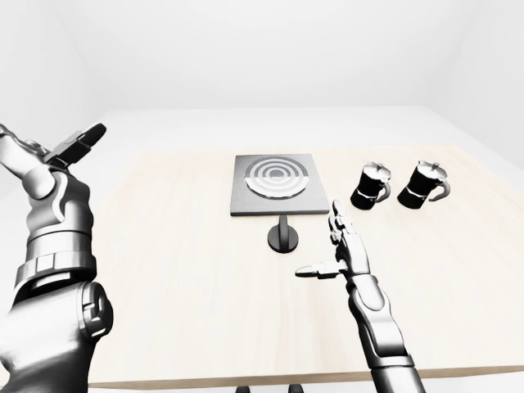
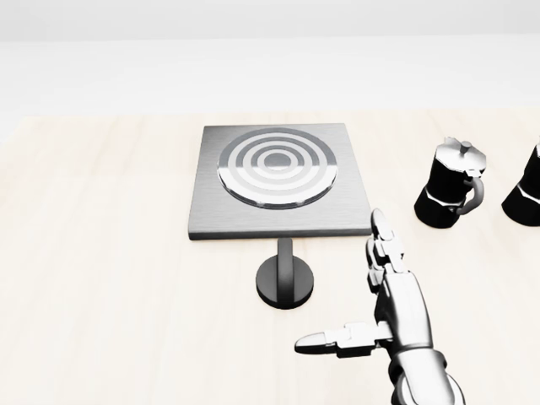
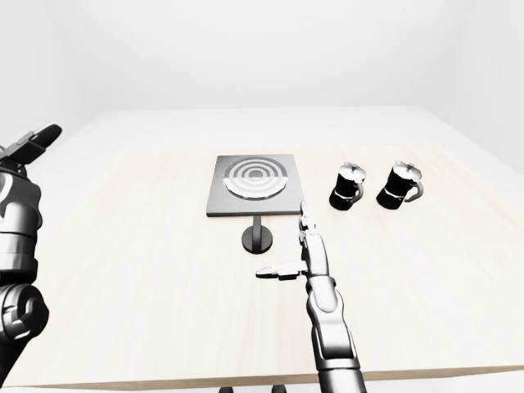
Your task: Turn off the stove.
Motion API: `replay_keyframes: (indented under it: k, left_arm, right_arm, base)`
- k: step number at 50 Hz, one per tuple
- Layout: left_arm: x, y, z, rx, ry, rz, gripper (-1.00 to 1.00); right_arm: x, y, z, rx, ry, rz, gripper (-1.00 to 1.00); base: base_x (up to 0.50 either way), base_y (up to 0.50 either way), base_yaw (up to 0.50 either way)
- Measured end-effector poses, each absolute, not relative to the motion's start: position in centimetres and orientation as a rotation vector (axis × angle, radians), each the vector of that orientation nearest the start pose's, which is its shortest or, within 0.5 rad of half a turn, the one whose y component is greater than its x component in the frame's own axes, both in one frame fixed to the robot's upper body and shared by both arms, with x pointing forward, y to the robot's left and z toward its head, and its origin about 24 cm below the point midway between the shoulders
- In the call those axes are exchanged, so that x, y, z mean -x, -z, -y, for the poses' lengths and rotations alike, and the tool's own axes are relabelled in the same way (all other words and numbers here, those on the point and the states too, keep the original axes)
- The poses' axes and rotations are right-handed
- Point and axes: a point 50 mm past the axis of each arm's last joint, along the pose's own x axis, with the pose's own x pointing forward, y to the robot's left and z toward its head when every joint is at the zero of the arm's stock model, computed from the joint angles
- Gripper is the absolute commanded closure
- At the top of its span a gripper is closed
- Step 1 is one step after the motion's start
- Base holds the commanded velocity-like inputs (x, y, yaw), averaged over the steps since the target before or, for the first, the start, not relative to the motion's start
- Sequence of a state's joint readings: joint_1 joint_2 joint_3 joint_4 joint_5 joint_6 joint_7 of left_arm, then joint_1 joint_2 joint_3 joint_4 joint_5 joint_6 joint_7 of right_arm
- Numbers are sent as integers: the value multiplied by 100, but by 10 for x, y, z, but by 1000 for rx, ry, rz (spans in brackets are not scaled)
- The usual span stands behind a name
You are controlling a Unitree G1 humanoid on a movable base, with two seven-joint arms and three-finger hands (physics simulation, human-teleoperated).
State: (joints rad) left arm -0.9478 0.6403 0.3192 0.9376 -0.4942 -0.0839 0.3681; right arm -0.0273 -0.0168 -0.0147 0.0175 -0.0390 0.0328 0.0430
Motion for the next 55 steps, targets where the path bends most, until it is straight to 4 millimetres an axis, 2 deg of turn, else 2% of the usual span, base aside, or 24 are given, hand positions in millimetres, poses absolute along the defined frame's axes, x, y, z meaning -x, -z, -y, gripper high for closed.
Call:
replay_keyframes:
  k: [55]
  left_arm:
    - [-356,-212,-354,293,-788,278,-100]
  right_arm:
    - [-257,-44,150,85,-31,-35,-100]
  base:
    - [0,0,0]
